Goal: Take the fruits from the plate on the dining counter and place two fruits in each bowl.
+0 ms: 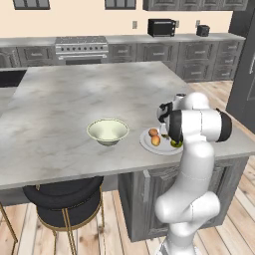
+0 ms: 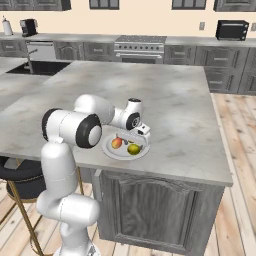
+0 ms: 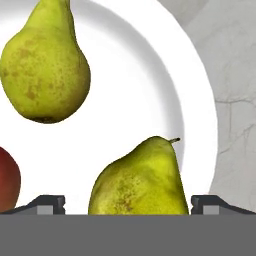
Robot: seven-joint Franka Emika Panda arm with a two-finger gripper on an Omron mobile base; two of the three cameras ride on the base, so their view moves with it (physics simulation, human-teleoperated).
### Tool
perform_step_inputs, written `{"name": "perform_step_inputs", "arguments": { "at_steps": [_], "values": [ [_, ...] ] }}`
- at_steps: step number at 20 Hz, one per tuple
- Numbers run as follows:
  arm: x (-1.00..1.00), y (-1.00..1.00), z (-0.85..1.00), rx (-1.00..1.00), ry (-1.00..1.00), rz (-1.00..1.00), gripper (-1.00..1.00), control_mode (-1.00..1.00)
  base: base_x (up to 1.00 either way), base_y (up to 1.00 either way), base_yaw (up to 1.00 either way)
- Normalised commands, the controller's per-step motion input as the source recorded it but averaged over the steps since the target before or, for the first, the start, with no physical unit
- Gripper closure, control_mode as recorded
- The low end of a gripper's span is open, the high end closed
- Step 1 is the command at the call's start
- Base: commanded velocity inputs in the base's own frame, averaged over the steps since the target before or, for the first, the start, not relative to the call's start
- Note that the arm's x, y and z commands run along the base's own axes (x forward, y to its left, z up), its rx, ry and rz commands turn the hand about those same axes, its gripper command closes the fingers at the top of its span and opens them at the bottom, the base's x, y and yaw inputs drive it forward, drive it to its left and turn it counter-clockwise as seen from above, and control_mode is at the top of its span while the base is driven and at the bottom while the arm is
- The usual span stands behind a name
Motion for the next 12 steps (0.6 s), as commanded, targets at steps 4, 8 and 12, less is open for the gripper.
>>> {"name": "perform_step_inputs", "arguments": {
  "at_steps": [4, 8, 12],
  "values": [
    [-0.15, 0.00, 0.00, 0.00, 0.00, 0.00, -1.00, -1.00, 0.00, 0.00, 0.00],
    [-0.27, 0.00, 0.00, 0.00, 0.00, 0.00, -1.00, -1.00, 0.00, 0.00, 0.00],
    [-0.23, 0.00, 0.00, 0.00, 0.00, 0.00, -1.00, -1.00, 0.00, 0.00, 0.00]
  ]
}}
